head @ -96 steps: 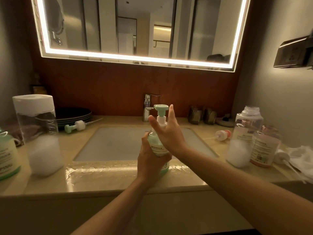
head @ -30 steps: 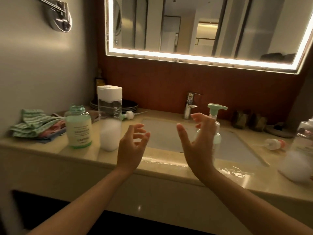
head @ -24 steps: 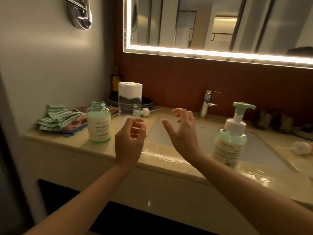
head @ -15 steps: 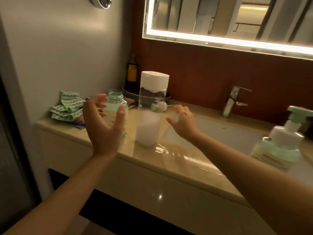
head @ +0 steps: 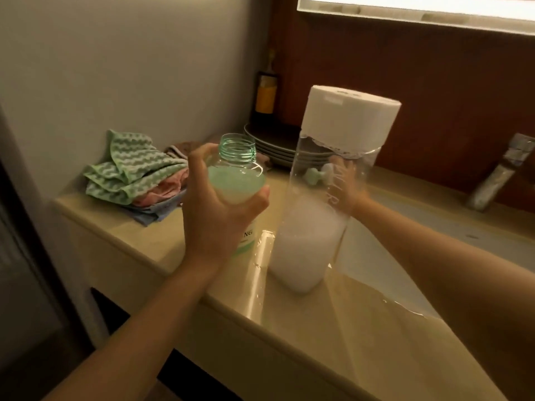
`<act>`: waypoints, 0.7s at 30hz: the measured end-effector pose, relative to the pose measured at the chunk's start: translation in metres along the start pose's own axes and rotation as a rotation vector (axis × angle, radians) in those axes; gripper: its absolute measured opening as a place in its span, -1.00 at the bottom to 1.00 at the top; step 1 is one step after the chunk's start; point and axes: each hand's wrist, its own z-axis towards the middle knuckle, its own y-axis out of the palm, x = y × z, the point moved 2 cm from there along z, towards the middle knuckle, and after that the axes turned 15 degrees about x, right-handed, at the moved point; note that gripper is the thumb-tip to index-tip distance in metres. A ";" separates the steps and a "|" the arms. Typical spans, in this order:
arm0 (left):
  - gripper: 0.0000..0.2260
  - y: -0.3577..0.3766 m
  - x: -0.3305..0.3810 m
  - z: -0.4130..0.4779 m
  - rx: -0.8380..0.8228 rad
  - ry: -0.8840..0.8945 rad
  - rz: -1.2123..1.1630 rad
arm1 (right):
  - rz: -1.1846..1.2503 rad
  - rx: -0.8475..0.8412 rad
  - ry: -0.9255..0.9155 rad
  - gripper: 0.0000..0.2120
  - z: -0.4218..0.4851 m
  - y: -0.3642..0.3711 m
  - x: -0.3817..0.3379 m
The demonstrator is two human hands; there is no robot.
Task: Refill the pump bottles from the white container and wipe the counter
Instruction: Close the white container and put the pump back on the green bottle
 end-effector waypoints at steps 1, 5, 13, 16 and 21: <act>-0.43 0.001 -0.002 0.000 -0.006 -0.003 -0.007 | 0.007 -0.007 0.009 -0.50 0.006 0.005 0.002; -0.46 0.003 -0.004 0.000 -0.020 -0.014 -0.055 | 0.056 -0.021 0.029 -0.61 0.018 0.013 0.003; -0.45 0.003 0.000 -0.002 -0.046 -0.040 -0.013 | -0.303 -0.033 -0.198 -0.53 -0.011 -0.024 -0.016; -0.42 0.002 0.005 -0.006 -0.055 -0.054 0.040 | -0.391 -0.099 -0.224 -0.55 -0.032 -0.042 -0.028; -0.40 -0.009 0.022 -0.017 -0.102 -0.062 0.095 | -0.313 -0.081 0.057 -0.62 -0.072 -0.093 -0.024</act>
